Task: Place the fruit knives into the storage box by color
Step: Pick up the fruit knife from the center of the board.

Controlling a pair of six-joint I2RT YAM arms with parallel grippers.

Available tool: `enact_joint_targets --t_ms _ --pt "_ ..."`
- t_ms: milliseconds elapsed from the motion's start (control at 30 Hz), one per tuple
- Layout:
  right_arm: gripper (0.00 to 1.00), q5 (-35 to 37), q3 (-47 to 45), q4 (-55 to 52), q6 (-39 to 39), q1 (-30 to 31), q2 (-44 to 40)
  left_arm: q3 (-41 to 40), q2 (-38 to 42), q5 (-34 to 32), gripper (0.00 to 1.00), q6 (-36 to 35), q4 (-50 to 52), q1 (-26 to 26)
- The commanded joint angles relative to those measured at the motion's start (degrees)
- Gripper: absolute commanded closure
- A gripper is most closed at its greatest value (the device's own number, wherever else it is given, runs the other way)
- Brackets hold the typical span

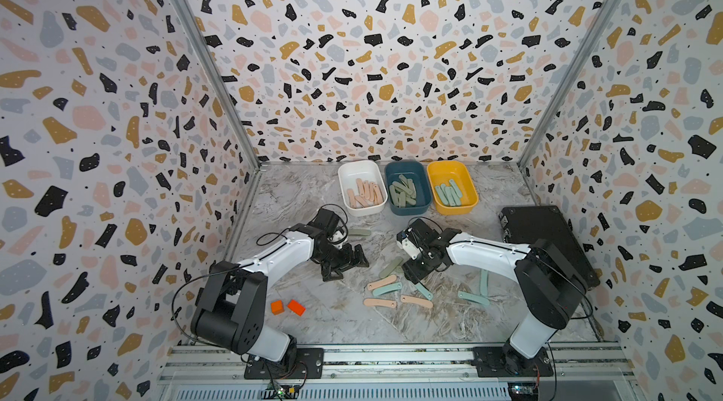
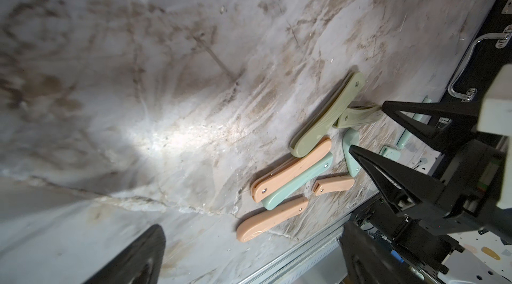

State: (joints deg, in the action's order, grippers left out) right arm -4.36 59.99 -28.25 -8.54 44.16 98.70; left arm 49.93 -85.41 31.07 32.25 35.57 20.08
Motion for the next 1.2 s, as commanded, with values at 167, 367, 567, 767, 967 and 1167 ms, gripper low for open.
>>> enact_joint_targets --t_ms 167,367,567,767,967,1167 --pt "0.28 6.7 3.5 -2.2 1.1 0.0 5.4 -1.3 0.6 0.0 0.01 0.2 -0.8 0.3" --pt "0.45 9.4 3.5 -1.7 -0.7 0.0 7.2 -1.3 0.6 0.0 0.01 -0.1 -0.8 0.3" --pt "0.63 8.4 3.0 -1.2 -2.0 -0.9 8.0 -1.4 0.6 -0.1 0.01 -0.4 -0.8 0.3" --pt "0.77 7.7 3.0 -2.0 -3.2 -3.0 6.2 -0.6 0.5 -0.6 0.01 -0.9 -0.2 0.3" --pt "0.81 6.7 5.7 -3.6 -4.5 -5.0 2.8 1.9 0.0 -1.5 0.01 -1.6 1.4 0.4" --pt "0.83 6.4 15.5 -6.5 -4.2 -7.3 1.6 3.2 -0.6 -1.7 0.01 -1.6 1.5 0.4"
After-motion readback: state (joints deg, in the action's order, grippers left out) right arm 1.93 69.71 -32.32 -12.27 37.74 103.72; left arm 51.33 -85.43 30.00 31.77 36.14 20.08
